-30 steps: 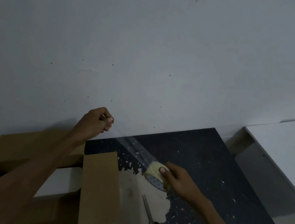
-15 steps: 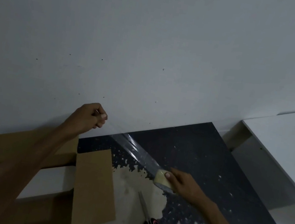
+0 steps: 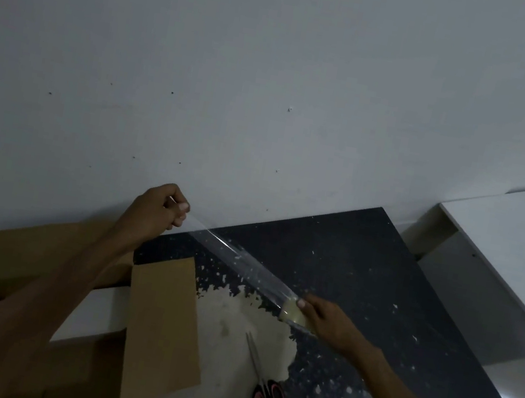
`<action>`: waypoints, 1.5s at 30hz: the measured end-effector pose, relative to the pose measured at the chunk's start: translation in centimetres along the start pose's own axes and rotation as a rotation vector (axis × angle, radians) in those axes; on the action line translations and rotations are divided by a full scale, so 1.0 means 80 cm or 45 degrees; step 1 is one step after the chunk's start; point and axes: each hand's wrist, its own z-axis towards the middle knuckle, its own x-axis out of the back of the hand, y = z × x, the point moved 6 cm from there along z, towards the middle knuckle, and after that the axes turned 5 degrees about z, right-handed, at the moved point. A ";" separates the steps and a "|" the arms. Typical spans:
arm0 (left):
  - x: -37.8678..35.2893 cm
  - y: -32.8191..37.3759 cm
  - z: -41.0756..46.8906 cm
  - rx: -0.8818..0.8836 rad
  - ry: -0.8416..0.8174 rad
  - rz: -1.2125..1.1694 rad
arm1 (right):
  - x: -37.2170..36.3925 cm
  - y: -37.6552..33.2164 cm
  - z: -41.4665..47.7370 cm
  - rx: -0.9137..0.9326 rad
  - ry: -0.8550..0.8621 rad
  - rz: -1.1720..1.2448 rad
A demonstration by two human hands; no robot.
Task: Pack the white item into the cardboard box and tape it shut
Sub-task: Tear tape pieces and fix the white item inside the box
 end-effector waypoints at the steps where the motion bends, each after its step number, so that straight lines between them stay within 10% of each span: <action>1: 0.000 -0.001 0.000 0.005 0.000 0.010 | 0.000 0.002 0.003 -0.018 -0.005 0.030; 19: -0.035 0.095 -0.037 -0.036 -0.355 -0.201 | -0.053 0.034 0.051 -0.138 -0.346 0.005; 25: -0.049 0.137 -0.040 -0.070 -0.398 -0.202 | -0.048 0.049 0.041 -0.234 -0.002 0.290; 31: -0.057 0.154 -0.041 -0.077 -0.438 -0.168 | -0.072 0.024 -0.030 -0.089 0.706 -0.161; 38: -0.058 0.168 -0.046 -0.082 -0.436 -0.192 | -0.193 0.028 -0.083 -0.460 -0.102 -0.543; 45: -0.061 0.175 -0.045 -0.070 -0.409 -0.227 | -0.208 0.012 -0.098 -0.399 0.163 -0.688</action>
